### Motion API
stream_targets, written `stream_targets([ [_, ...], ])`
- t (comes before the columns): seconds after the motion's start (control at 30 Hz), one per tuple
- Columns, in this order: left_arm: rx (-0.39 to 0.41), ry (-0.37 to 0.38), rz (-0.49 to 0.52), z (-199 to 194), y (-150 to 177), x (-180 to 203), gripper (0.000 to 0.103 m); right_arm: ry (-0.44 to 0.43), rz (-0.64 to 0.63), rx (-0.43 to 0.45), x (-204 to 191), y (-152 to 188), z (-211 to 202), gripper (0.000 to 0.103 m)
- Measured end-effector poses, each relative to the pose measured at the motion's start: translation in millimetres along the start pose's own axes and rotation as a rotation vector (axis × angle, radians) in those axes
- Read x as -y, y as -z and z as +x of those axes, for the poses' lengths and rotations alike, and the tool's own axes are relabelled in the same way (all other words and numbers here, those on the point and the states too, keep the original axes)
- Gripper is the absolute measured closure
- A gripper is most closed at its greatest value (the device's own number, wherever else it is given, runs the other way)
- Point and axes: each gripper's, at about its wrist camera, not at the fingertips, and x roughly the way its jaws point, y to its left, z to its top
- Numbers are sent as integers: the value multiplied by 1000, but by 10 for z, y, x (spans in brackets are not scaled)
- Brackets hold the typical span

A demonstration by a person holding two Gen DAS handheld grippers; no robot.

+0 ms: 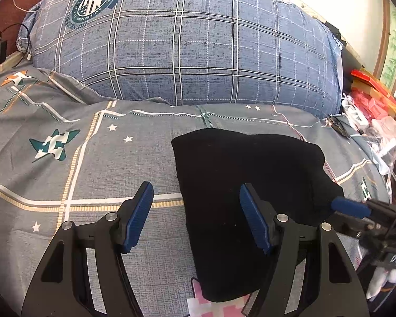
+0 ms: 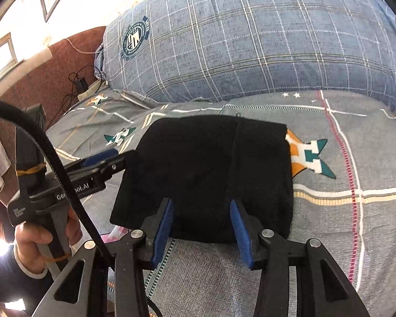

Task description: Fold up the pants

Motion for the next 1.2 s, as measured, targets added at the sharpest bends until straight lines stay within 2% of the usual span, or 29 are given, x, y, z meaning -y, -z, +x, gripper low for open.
stream_targets([
  [0.2, 6, 47, -40, -17, -16, -61, 35, 42, 13, 16, 43, -70, -60, 48],
  [0.3, 15, 30, -32, -34, -17, -47, 35, 43, 27, 27, 64, -85, -79, 42],
  [0.43, 29, -7, -7, -52, -14, -14, 35, 52, 29, 28, 56, -88, -68, 42],
  [0.53, 51, -78, 33, -76, -4, 30, 35, 77, 2, 28, 18, -110, -55, 42],
  [0.7, 62, -149, 73, -79, 11, 46, 35, 145, -51, 27, -105, -184, -8, 38],
  [0.93, 94, -271, 144, -93, 24, 105, 35, 165, -76, 21, -187, -243, 76, 37],
  [1.2, 89, -315, 196, -54, 67, 158, 35, 204, -88, 7, -177, -248, 135, 37],
])
